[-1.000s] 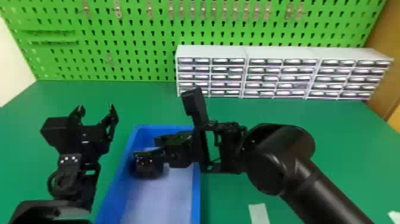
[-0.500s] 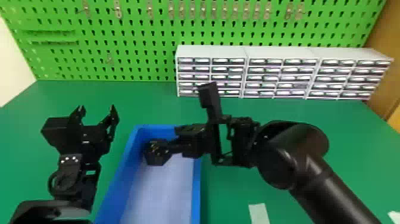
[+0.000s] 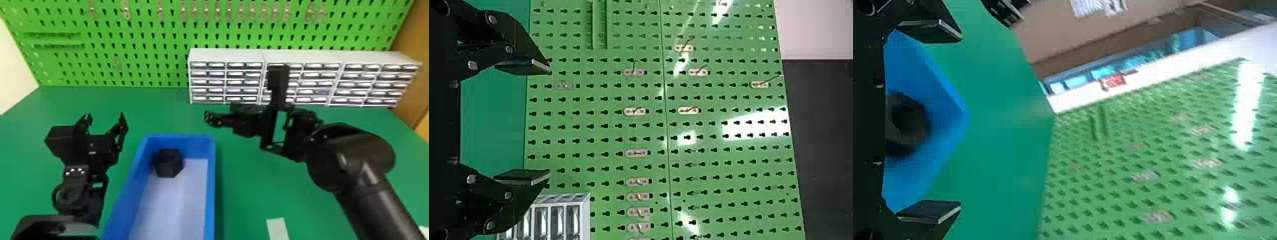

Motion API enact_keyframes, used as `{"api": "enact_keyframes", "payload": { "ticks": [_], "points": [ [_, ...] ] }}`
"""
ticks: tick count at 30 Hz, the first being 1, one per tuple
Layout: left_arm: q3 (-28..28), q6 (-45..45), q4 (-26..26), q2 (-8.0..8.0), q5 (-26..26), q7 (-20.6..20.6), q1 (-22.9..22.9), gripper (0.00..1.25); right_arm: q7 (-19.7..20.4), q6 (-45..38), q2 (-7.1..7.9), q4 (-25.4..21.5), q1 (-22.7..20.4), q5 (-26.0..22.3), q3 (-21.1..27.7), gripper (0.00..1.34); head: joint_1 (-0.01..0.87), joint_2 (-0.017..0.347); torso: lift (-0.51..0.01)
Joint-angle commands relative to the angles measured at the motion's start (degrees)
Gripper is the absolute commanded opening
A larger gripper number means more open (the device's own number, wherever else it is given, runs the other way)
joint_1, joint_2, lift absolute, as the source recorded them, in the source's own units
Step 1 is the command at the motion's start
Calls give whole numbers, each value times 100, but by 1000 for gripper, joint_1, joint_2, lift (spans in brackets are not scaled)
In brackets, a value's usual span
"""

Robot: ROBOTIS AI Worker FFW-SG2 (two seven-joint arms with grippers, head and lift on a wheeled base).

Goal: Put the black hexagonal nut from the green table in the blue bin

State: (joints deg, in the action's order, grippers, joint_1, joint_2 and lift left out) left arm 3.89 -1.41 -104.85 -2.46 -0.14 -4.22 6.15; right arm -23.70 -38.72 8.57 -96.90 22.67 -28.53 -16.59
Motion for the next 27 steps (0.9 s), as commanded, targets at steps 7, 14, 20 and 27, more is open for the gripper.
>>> {"api": "enact_keyframes", "payload": {
  "ticks": [7, 14, 20, 27],
  "points": [
    [-19, 0, 0, 0, 14, 0, 27, 747, 541, 1183, -233, -224, -474, 163, 657, 1218, 657, 57, -95],
    [-37, 0, 0, 0, 41, -18, 53, 747, 735, 1543, -461, -444, -835, 647, 1237, 1218, 657, 57, -95],
    [-46, 0, -9, 0, 50, -26, 62, 747, 858, 1763, -681, -664, -1239, 1069, 1861, 1216, 657, 57, -95],
    [-55, 0, -26, 0, 85, -35, 106, 747, 937, 2018, -707, -804, -1617, 1368, 2274, 1216, 657, 57, -95]
  ]
}}
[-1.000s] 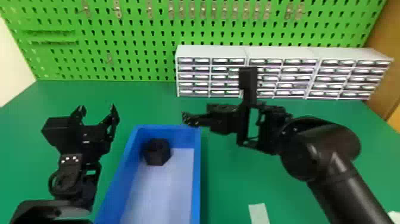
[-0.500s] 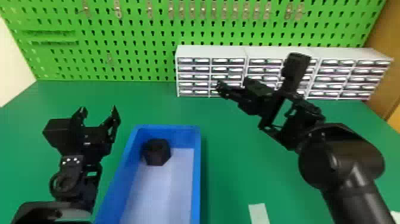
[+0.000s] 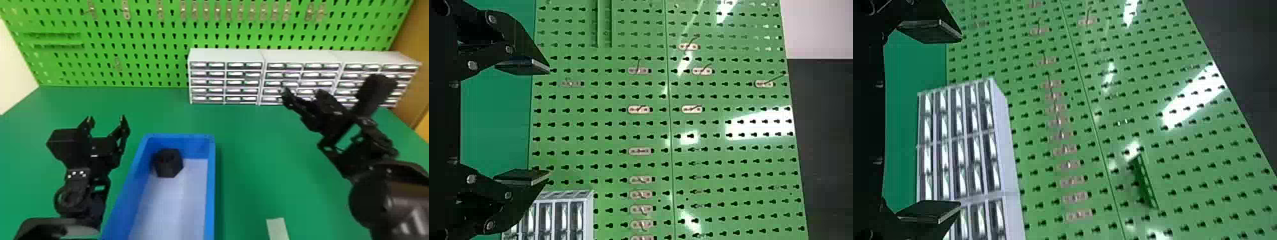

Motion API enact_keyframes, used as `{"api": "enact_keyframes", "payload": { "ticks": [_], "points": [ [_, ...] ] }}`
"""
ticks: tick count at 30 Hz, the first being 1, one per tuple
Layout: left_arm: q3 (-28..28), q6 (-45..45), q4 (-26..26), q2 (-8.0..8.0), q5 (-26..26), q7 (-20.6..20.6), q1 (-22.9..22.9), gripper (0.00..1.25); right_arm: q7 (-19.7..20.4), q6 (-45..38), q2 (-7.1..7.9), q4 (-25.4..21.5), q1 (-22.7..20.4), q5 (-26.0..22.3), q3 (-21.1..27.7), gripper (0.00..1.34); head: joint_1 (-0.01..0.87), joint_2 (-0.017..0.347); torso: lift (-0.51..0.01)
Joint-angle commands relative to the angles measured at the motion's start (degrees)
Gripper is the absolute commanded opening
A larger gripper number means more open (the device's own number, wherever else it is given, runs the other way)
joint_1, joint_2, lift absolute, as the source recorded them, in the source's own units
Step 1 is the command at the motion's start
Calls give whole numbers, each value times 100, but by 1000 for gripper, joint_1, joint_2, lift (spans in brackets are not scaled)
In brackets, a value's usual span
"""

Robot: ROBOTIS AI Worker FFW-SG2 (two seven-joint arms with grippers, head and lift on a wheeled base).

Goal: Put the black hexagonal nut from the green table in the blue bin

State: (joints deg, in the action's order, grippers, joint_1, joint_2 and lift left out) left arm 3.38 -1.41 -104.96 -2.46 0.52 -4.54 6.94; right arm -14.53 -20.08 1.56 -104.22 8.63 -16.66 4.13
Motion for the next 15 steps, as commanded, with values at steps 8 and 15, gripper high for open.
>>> {"api": "enact_keyframes", "payload": {
  "ticks": [8, 15],
  "points": [
    [-57, 0, -42, 0, 36, -12, 115, 747, 126, 716, -25, -169, -784, 725, 431, 1216, 657, 57, -95],
    [-57, 0, -51, 9, 45, -30, 141, 747, 583, 1085, -68, -204, -1206, 1103, 264, 1216, 657, 57, -95]
  ]
}}
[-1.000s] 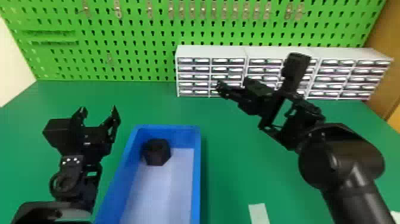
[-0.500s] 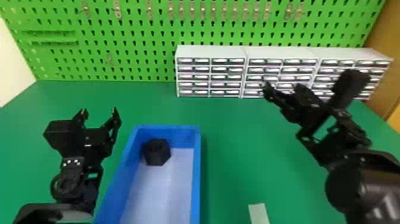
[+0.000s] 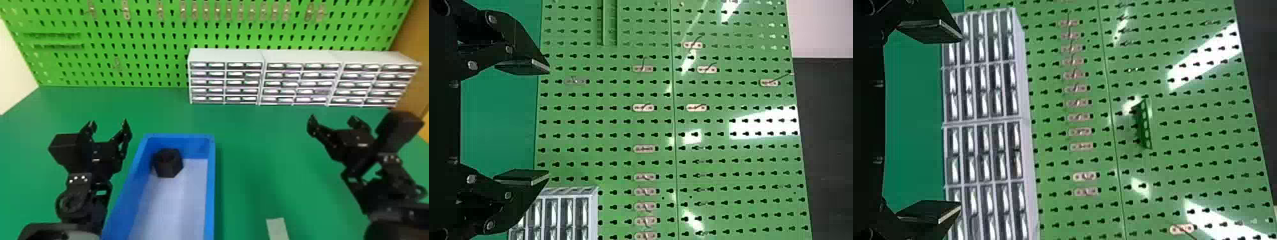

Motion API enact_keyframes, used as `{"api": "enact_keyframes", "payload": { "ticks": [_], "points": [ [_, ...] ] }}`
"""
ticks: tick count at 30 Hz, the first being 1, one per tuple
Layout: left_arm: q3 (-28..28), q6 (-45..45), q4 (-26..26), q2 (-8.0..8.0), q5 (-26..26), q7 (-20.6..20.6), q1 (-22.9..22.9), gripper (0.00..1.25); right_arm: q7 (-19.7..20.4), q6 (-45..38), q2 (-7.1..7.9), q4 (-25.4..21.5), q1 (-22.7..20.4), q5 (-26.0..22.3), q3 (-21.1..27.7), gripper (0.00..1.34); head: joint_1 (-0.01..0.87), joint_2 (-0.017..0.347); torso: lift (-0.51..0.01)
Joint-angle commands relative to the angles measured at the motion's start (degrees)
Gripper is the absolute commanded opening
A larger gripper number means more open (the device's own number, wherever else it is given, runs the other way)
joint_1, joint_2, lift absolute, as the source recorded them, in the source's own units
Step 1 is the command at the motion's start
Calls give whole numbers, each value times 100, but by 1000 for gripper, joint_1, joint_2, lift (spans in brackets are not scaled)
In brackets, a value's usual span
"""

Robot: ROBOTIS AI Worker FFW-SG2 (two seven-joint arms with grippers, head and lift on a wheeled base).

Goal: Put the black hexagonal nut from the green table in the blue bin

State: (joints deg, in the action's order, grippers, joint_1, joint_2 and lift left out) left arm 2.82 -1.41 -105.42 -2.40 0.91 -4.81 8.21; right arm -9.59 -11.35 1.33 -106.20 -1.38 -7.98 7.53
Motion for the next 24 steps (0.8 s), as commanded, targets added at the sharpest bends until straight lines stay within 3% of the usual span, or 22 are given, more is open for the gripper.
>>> {"api": "enact_keyframes", "payload": {
  "ticks": [1, 19, 24],
  "points": [
    [-9, 0, -5, 2, -3, -2, 14, 747, 115, 282, -71, 3, -248, 306, -76, 1216, 657, 57, -95],
    [-97, 0, -5, 2, 6, -37, 58, 747, 1231, 1688, -115, 346, -618, 921, -569, 1212, 657, 57, -95],
    [-159, 0, -5, 2, 24, -37, 76, 747, 1266, 1706, -98, 354, -670, 860, -718, 1212, 657, 57, -95]
  ]
}}
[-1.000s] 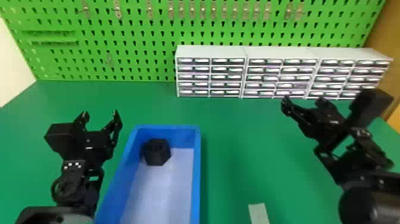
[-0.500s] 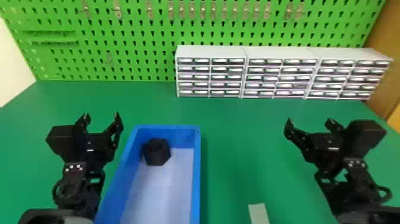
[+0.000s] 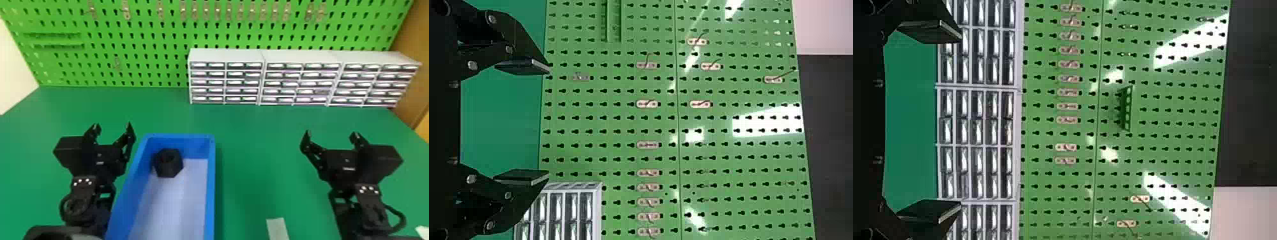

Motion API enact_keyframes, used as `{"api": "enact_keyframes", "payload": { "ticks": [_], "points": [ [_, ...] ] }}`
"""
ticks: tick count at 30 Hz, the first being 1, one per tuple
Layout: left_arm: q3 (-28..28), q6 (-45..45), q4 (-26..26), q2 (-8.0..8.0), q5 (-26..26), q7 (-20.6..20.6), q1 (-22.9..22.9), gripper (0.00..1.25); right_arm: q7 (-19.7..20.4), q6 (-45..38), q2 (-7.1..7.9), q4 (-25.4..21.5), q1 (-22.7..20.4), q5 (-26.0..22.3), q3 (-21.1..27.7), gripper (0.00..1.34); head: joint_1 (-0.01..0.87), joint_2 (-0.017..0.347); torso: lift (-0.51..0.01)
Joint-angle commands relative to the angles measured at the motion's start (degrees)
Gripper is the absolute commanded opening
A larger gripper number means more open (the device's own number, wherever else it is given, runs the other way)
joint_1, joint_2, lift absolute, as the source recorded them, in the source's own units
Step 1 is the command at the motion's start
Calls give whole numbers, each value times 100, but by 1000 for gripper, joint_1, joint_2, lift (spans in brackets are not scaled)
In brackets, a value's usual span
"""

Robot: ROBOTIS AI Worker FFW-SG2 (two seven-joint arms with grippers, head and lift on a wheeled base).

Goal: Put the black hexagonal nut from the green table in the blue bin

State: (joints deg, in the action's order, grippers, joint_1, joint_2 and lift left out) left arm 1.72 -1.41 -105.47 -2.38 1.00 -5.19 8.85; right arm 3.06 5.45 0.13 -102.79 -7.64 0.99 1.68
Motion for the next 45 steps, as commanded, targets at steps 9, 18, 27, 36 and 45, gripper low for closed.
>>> {"api": "enact_keyframes", "payload": {
  "ticks": [9, 18, 27, 36, 45],
  "points": [
    [-93, 0, 0, 0, 58, 0, 3, 747, 1, 18, 58, 40, -80, -125, -238, 1212, 657, 57, -95],
    [-120, 0, 9, 0, 50, 0, -23, 747, 1, -18, 40, 40, -71, -160, -194, 1212, 657, 57, -95],
    [-102, 0, 9, 0, 58, 0, -32, 747, 1, -26, 40, 48, -80, -169, -177, 1212, 657, 57, -95],
    [-120, 0, 9, 0, 58, 0, -32, 747, 1, -79, 49, 48, -45, -169, -185, 1212, 657, 57, -95],
    [-111, 0, 9, 0, 67, 0, -59, 747, 1, -97, 58, 57, -10, -169, -203, 1212, 657, 57, -95]
  ]
}}
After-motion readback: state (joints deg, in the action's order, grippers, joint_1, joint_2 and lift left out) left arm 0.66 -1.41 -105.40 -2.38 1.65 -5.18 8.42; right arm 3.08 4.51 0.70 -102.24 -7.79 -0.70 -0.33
